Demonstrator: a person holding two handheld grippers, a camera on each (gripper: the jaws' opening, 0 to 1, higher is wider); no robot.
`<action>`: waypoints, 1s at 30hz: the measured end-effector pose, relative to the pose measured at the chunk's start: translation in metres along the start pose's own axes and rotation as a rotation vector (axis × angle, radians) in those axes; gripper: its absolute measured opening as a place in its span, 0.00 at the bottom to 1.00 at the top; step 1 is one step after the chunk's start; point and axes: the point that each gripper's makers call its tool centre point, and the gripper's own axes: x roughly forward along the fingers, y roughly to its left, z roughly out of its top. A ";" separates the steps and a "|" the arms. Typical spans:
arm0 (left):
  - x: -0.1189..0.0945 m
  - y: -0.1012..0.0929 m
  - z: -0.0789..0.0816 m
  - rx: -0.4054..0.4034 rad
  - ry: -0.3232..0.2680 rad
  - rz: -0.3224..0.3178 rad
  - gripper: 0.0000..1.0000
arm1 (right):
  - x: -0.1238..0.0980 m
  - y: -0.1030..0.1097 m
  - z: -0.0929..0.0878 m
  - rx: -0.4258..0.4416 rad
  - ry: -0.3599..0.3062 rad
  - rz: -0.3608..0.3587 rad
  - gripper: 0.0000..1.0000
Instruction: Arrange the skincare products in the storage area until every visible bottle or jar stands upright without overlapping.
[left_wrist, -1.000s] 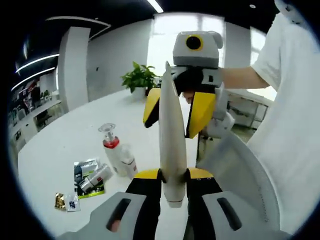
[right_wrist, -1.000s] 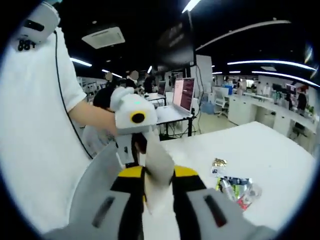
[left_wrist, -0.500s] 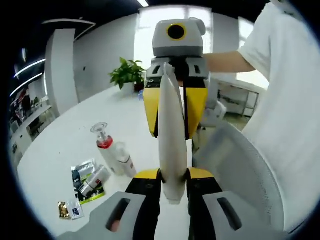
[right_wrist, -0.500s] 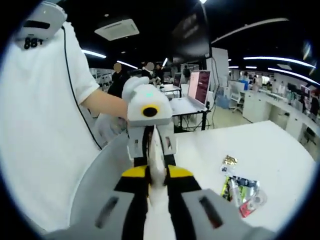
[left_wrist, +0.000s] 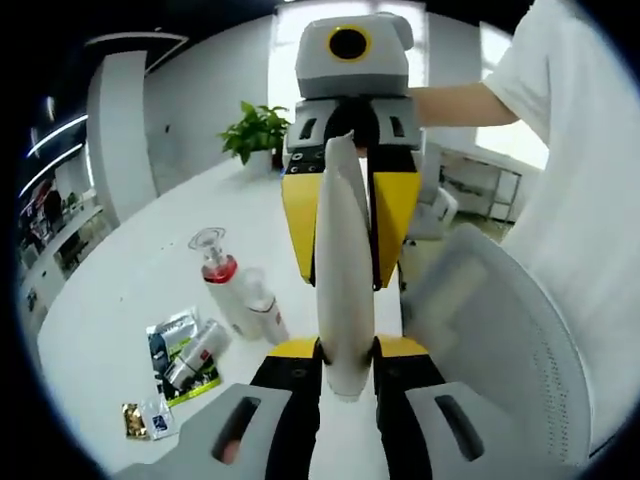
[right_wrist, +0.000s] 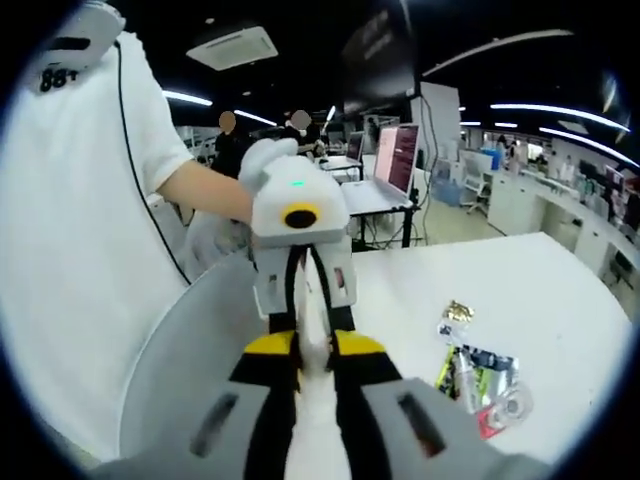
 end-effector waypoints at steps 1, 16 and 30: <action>0.001 0.002 -0.001 -0.002 0.002 -0.001 0.16 | 0.001 -0.002 -0.002 0.001 0.005 -0.001 0.13; 0.024 0.016 -0.023 -0.002 0.050 -0.016 0.16 | 0.010 -0.017 -0.032 0.028 0.046 -0.019 0.13; 0.037 0.026 -0.041 0.005 0.081 -0.012 0.16 | 0.017 -0.029 -0.056 0.038 0.084 -0.038 0.14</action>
